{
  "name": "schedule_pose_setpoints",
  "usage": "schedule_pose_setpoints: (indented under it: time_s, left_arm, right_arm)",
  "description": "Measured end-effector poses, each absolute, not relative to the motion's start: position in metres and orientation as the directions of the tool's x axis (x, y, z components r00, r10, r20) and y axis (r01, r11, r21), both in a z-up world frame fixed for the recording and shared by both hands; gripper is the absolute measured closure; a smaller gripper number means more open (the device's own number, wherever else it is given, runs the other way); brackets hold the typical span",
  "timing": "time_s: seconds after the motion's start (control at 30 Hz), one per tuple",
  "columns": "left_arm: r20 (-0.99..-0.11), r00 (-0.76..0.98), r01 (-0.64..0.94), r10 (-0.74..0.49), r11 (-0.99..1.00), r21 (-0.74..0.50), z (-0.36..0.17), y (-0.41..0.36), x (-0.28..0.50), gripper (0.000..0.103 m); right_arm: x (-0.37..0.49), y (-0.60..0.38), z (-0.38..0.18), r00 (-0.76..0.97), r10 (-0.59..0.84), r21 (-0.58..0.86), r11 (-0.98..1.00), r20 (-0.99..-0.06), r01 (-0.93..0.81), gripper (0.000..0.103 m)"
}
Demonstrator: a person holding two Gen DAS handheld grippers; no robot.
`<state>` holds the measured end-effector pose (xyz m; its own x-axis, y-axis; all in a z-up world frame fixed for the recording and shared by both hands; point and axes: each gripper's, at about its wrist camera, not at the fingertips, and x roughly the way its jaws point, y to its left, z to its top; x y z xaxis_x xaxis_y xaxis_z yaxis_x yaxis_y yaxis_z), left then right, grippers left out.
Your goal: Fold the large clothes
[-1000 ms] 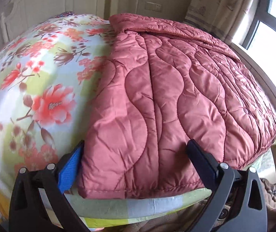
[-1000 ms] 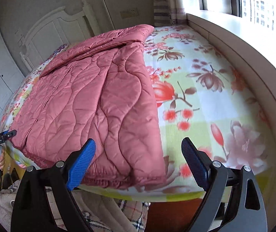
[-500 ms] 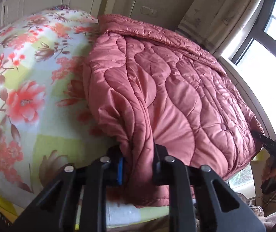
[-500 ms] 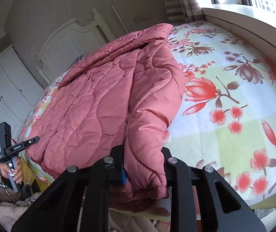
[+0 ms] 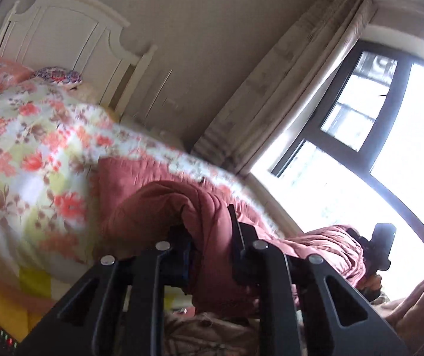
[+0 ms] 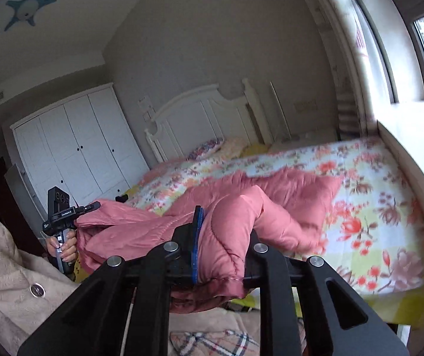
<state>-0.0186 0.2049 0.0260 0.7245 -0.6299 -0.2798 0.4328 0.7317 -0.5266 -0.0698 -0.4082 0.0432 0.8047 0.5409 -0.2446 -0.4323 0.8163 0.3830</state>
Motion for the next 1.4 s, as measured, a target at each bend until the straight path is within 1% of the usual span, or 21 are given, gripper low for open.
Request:
schedule_pose_setpoints:
  time_s: [0.17,0.37,0.43,0.5,0.53,0.57,0.6,0.63,0.7,0.8,0.93,0.97,1.0,1.03,1.07,1.1,1.2,1.27,1.33,1.37,1.4]
  left_arm:
    - [-0.335,0.726,0.342,-0.6,0.738,-0.581,0.039,0.193,0.076,0.08]
    - [-0.511,0.648,0.139,-0.565,0.747,-0.65,0.001,0.164,0.241,0.066]
    - [-0.576,0.624,0.071,-0.528,0.772,-0.631,-0.025,0.159,0.284,0.061]
    - [-0.61,0.593,0.025,-0.526,0.769,-0.639,-0.052,0.16,0.312,0.041]
    - [-0.611,0.586,0.004,-0.533,0.755,-0.655,-0.065,0.165,0.322,0.038]
    - [-0.597,0.592,-0.012,-0.542,0.735,-0.678,-0.071,0.172,0.326,0.034]
    - [-0.554,0.608,-0.014,-0.568,0.691,-0.723,-0.076,0.184,0.328,0.03]
    - [-0.521,0.622,-0.012,-0.585,0.658,-0.753,-0.079,0.194,0.328,0.028]
    - [-0.491,0.666,-0.026,-0.561,0.641,-0.767,-0.076,0.217,0.324,0.02]
    - [-0.532,0.688,-0.011,-0.494,0.725,-0.689,-0.066,0.228,0.322,0.018]
    - [-0.696,0.57,0.045,-0.437,0.862,-0.504,-0.072,0.197,0.338,0.019]
    - [-0.725,0.544,0.046,-0.423,0.878,-0.477,-0.08,0.188,0.342,0.02]
    - [-0.748,0.528,0.046,-0.402,0.893,-0.448,-0.085,0.178,0.345,0.029]
    - [-0.762,0.524,0.044,-0.382,0.905,-0.423,-0.092,0.174,0.344,0.041]
    - [-0.787,0.524,0.017,-0.326,0.928,-0.373,-0.098,0.17,0.346,0.069]
    - [-0.809,0.526,-0.029,-0.264,0.944,-0.327,-0.105,0.168,0.348,0.079]
    - [-0.804,0.53,-0.096,-0.269,0.923,-0.372,-0.115,0.175,0.351,0.079]
    - [-0.793,0.559,-0.067,-0.241,0.941,-0.333,-0.103,0.172,0.342,0.072]
    - [-0.757,0.626,-0.019,-0.186,0.967,-0.254,-0.072,0.162,0.323,0.041]
    - [-0.715,0.683,-0.008,-0.148,0.978,-0.21,-0.054,0.157,0.313,0.02]
    - [-0.65,0.753,0.0,-0.103,0.988,-0.157,-0.033,0.15,0.299,0.008]
  right_arm:
    - [0.033,-0.412,0.043,0.801,0.492,0.446,0.835,-0.341,-0.323,0.085]
    - [0.194,-0.45,-0.022,0.753,0.44,0.645,0.764,-0.489,-0.028,0.082]
    - [0.232,-0.461,-0.055,0.711,0.478,0.726,0.684,-0.516,0.067,0.073]
    - [0.254,-0.47,-0.08,0.688,0.518,0.783,0.611,-0.507,0.117,0.055]
    - [0.258,-0.475,-0.086,0.697,0.534,0.807,0.579,-0.48,0.112,0.047]
    - [0.258,-0.48,-0.087,0.715,0.553,0.834,0.547,-0.428,0.076,0.028]
    - [0.253,-0.483,-0.086,0.735,0.572,0.855,0.519,-0.365,0.022,0.014]
    - [0.249,-0.489,-0.084,0.759,0.582,0.866,0.498,-0.293,-0.048,0.013]
    - [0.241,-0.498,-0.077,0.783,0.558,0.844,0.53,-0.274,-0.083,0.01]
    - [0.242,-0.495,-0.071,0.783,0.471,0.716,0.697,-0.407,-0.046,0.01]
    - [0.272,-0.469,-0.081,0.697,0.367,0.508,0.861,-0.616,-0.005,0.01]
    - [0.279,-0.461,-0.084,0.685,0.332,0.452,0.892,-0.649,-0.004,0.017]
    - [0.284,-0.451,-0.088,0.679,0.286,0.38,0.925,-0.676,-0.011,0.043]
    - [0.283,-0.446,-0.092,0.671,0.245,0.315,0.949,-0.699,-0.018,0.061]
    - [0.286,-0.439,-0.096,0.663,0.202,0.261,0.965,-0.721,-0.01,0.077]
    - [0.288,-0.436,-0.101,0.657,0.183,0.243,0.97,-0.731,0.0,0.077]
    - [0.29,-0.437,-0.11,0.635,0.115,0.185,0.982,-0.764,0.045,0.077]
    - [0.287,-0.441,-0.107,0.617,0.115,0.184,0.982,-0.778,0.048,0.074]
    - [0.276,-0.439,-0.087,0.624,0.073,0.151,0.986,-0.778,0.074,0.068]
    - [0.267,-0.435,-0.071,0.643,0.05,0.132,0.988,-0.764,0.079,0.051]
    - [0.257,-0.428,-0.055,0.676,0.044,0.123,0.99,-0.735,0.07,0.031]
